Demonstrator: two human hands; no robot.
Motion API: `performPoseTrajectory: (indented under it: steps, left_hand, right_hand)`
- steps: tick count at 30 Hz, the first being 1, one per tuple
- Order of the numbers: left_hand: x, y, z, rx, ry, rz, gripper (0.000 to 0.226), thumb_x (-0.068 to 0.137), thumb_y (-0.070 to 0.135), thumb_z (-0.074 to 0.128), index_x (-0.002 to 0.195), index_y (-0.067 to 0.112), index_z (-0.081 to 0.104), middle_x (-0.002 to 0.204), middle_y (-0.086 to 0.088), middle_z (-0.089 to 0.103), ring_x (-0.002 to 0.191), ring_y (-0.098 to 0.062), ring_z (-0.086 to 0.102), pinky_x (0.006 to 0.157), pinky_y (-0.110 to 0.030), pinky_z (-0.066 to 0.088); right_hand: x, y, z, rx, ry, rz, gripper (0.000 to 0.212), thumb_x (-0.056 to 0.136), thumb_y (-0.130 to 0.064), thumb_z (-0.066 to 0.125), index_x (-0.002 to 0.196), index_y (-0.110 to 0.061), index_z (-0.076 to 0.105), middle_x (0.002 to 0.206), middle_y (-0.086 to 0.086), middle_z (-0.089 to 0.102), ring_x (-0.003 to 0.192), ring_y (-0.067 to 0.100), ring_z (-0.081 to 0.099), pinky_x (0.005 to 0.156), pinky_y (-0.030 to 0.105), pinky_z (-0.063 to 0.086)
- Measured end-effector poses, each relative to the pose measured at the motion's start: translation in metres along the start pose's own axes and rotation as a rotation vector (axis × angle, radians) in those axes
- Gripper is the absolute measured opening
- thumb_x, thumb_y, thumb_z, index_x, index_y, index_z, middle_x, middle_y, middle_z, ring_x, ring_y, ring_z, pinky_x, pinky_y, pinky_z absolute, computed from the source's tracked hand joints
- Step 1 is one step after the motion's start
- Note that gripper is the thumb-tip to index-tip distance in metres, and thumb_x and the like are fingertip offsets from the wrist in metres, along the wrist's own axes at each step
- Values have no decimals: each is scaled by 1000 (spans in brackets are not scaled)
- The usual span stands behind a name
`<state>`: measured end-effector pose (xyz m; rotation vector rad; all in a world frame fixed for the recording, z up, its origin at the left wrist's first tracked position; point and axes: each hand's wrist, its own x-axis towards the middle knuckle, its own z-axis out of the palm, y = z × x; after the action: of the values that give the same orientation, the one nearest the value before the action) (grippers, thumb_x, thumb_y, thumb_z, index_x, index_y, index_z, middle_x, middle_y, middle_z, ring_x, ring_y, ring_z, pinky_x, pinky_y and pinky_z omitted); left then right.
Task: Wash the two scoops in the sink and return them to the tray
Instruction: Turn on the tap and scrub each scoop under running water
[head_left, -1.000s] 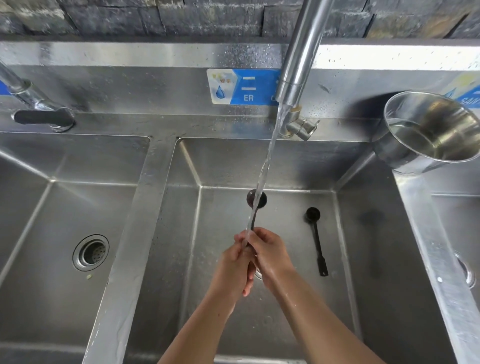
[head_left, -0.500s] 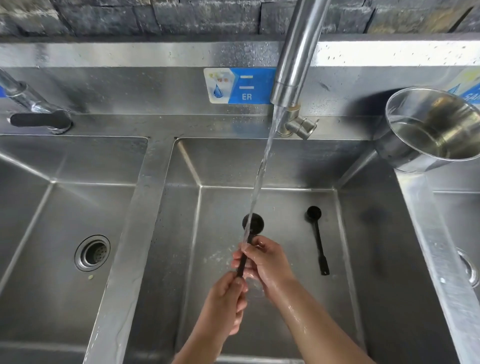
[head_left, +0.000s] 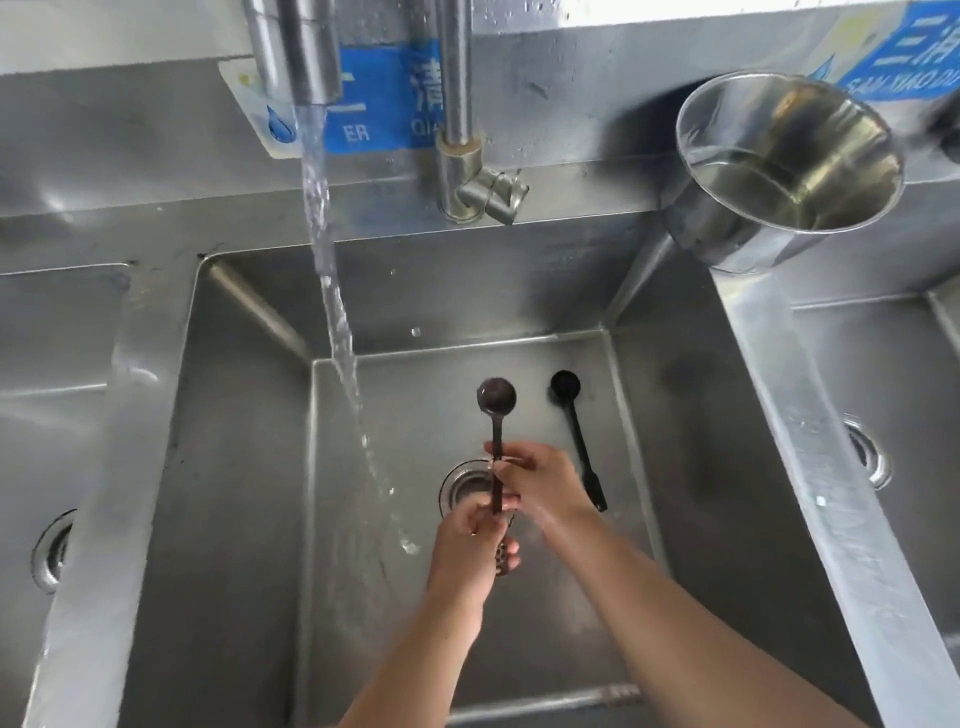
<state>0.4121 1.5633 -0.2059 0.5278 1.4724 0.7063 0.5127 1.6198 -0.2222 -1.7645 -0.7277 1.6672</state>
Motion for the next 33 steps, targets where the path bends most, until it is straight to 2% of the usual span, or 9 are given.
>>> performPoseTrajectory:
  steps: [4,7,12,15,19,23,25,30,33]
  left_hand:
    - [34,-10,30,167,-54,23,34,88,-11,48,81,17,66,77,-12,62,73,-23,59,64,-35,50]
    - [63,-23,45,291,-15,44,25,83,-9,53,72,12,59,73,-15,58,72,-23,54,64,-39,44]
    - [99,-50,60,490,51,31,13,78,6,60,69,15,57,69,-7,62,67,-25,59,67,-51,53]
    - [104,-63,62,544,128,80,19,78,7,64,68,19,54,73,-8,66,70,-28,60,69,-47,51]
    - [100,-73,63,636,194,125,20,77,8,63,68,20,50,72,-6,67,71,-27,60,66,-39,46]
    - [100,-75,68,706,200,155,15,80,10,58,68,16,51,69,-1,64,61,-16,54,57,-27,41]
    - [100,-74,71,611,238,115,21,84,11,53,64,16,50,66,0,60,55,-7,43,50,-21,36]
    - [94,-64,69,531,224,96,29,95,21,45,69,11,52,66,-8,59,50,-4,43,49,-16,41]
    - [88,-54,54,687,160,105,7,87,21,57,84,14,58,84,-3,69,74,-13,62,71,-26,46]
  right_hand:
    - [45,13,-32,-256,129,-45,18,86,-6,65,94,-19,74,66,-1,68,56,17,62,70,39,59]
    - [70,23,-42,-316,206,-37,12,80,-9,72,86,-18,66,79,4,69,77,25,69,81,43,59]
    - [99,42,-48,-420,256,-61,12,80,-16,74,81,-24,65,77,-5,67,80,18,67,75,33,55]
    - [106,54,-49,-459,271,-84,8,83,-18,72,84,-21,64,75,-8,63,77,16,62,67,27,47]
    - [104,60,-49,-492,272,-100,6,86,-19,68,91,-16,65,85,2,69,82,21,64,77,34,54]
    - [101,62,-47,-555,278,-125,4,87,-19,65,85,-17,63,79,-1,67,77,19,63,71,35,54]
    - [100,61,-43,-544,295,-125,6,88,-20,65,82,-19,62,76,-4,66,74,16,64,70,36,56]
    - [95,55,-37,-520,335,-82,1,88,-20,64,88,-20,63,81,-1,69,78,19,66,73,38,56]
    - [84,46,-37,-551,354,-101,2,89,-19,62,90,-20,60,85,-1,66,79,18,64,72,37,55]
